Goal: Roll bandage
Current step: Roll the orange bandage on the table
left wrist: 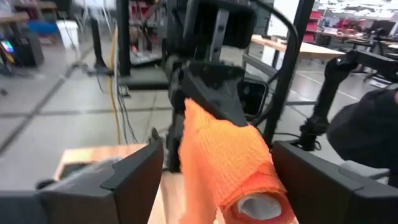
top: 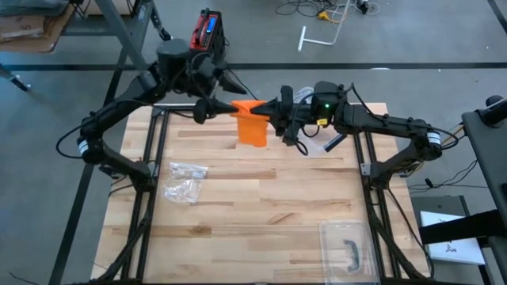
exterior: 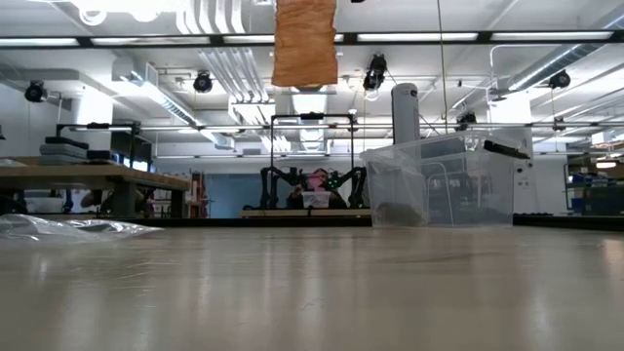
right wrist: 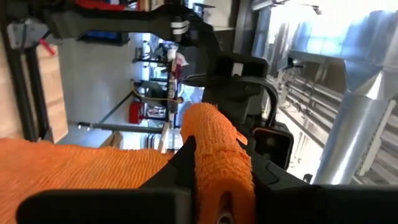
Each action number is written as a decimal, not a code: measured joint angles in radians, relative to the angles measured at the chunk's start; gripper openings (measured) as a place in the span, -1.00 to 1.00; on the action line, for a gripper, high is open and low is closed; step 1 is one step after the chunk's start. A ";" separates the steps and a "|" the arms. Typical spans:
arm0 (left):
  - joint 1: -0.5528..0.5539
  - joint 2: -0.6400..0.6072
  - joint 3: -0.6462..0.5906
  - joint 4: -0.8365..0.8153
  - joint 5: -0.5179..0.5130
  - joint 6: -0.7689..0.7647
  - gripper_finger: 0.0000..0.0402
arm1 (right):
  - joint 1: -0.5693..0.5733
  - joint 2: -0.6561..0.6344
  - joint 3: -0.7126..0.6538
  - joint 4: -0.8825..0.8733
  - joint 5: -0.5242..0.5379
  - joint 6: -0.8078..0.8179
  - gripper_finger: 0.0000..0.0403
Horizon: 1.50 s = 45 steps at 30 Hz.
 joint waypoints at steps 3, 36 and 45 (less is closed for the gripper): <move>-0.010 0.021 0.004 -0.030 0.002 -0.001 0.42 | -0.003 0.000 0.000 -0.024 0.001 -0.051 -0.71; -0.011 -0.062 -0.004 -0.211 -0.314 0.305 -0.71 | -0.002 -0.009 0.000 -0.112 0.009 0.775 0.24; -0.014 -0.102 -0.024 -0.247 -0.362 0.522 -0.78 | -0.037 -0.027 0.000 0.040 0.087 1.142 0.49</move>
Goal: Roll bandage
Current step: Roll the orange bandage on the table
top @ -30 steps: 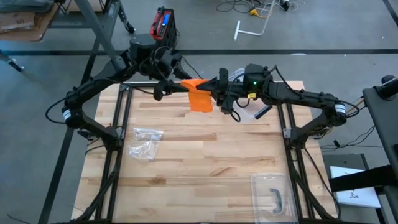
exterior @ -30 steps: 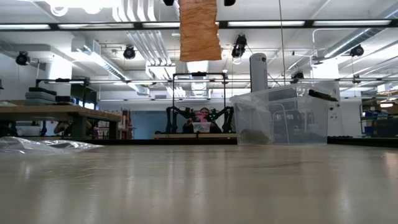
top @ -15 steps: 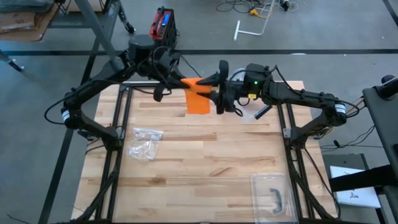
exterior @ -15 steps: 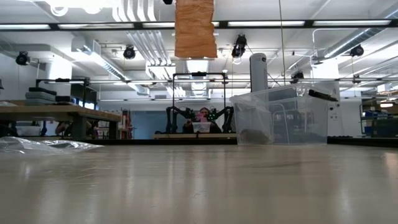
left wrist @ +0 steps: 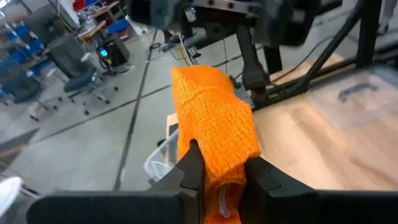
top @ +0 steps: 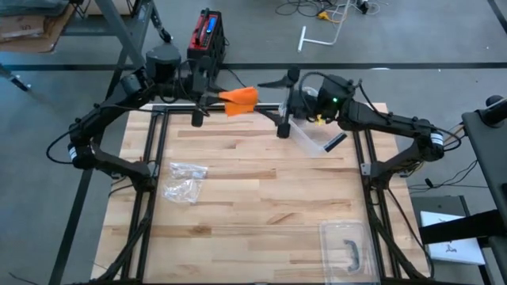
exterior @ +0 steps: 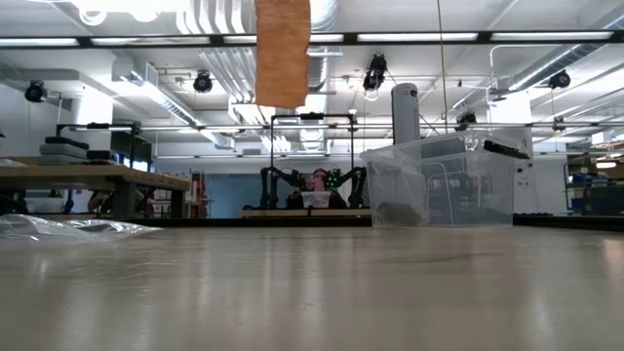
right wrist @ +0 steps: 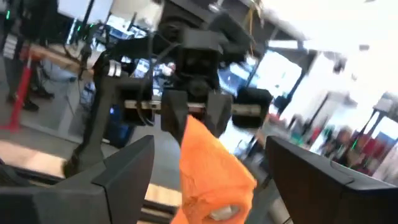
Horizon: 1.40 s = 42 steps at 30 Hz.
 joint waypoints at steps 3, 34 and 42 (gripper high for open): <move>-0.002 -0.001 -0.005 -0.007 -0.001 0.049 -0.78 | -0.029 0.012 0.000 -0.004 -0.001 0.140 0.48; -0.012 -0.001 -0.006 0.045 0.060 -0.080 -0.38 | -0.052 0.096 0.002 0.022 -0.051 -0.068 -0.79; -0.006 -0.027 -0.004 -0.017 0.075 -0.133 0.32 | -0.020 0.089 0.000 0.017 0.117 -0.466 -0.73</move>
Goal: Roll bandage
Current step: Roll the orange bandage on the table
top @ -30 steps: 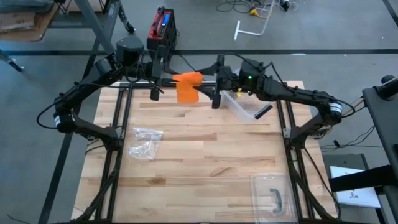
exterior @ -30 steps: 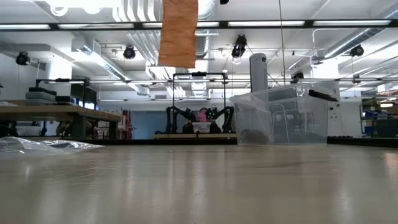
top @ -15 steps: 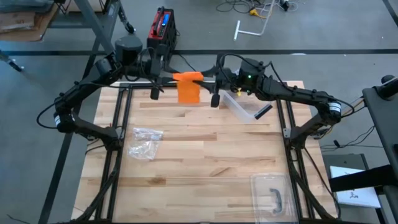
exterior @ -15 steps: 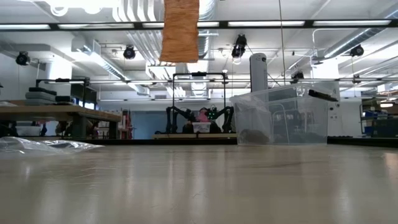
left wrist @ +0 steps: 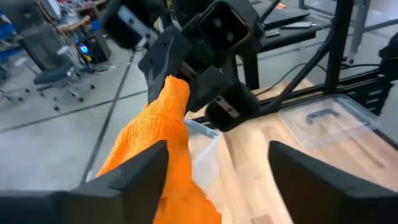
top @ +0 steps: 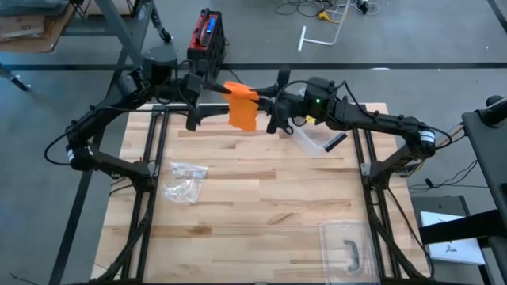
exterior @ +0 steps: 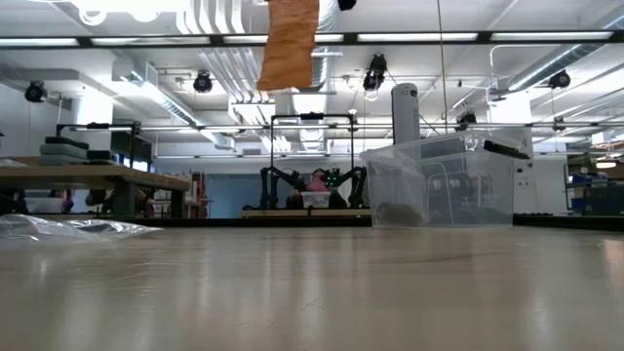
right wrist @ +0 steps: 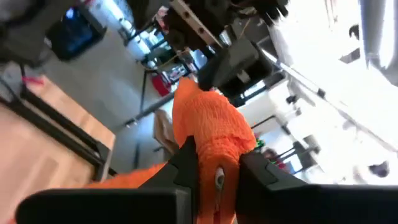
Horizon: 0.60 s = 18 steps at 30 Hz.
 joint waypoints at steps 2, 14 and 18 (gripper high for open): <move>0.000 0.005 0.000 -0.004 0.004 -0.024 0.46 | 0.012 0.000 0.000 -0.005 0.011 -0.078 -0.75; 0.001 0.023 0.001 0.122 -0.013 -0.145 0.73 | 0.103 -0.001 0.000 -0.006 0.023 -0.393 -0.75; 0.002 0.023 0.002 0.109 -0.005 -0.156 0.68 | 0.141 -0.001 0.000 -0.006 0.065 -0.494 -0.74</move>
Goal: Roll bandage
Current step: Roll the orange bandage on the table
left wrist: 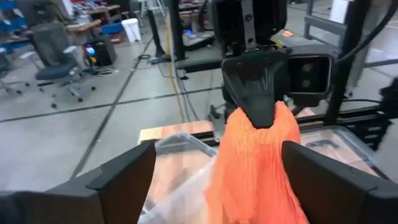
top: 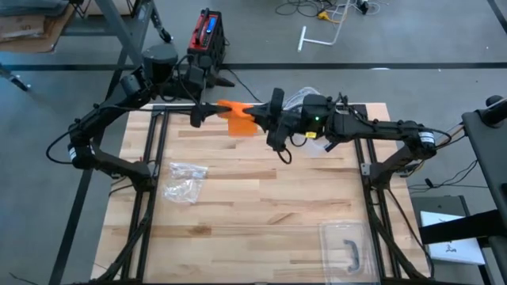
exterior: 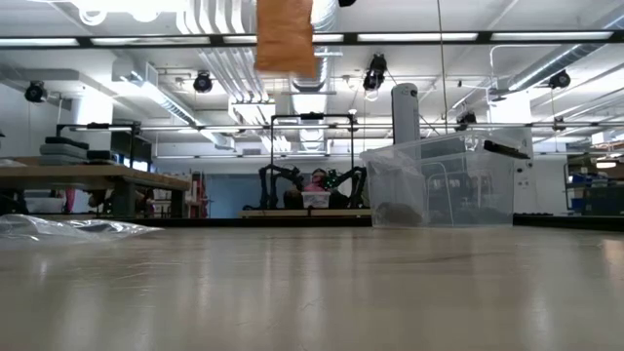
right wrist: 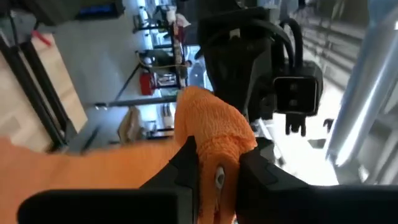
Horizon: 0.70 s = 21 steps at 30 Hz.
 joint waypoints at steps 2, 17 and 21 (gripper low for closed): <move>-0.002 0.001 0.001 -0.019 0.018 -0.007 0.65 | 0.013 0.004 0.000 0.006 0.014 -0.069 -0.74; -0.005 0.020 0.000 -0.160 0.157 0.043 0.36 | 0.024 0.006 0.000 0.022 0.053 -0.220 -0.74; -0.006 0.020 0.000 -0.155 0.157 0.043 0.19 | 0.024 0.007 0.000 0.011 0.053 -0.220 -0.70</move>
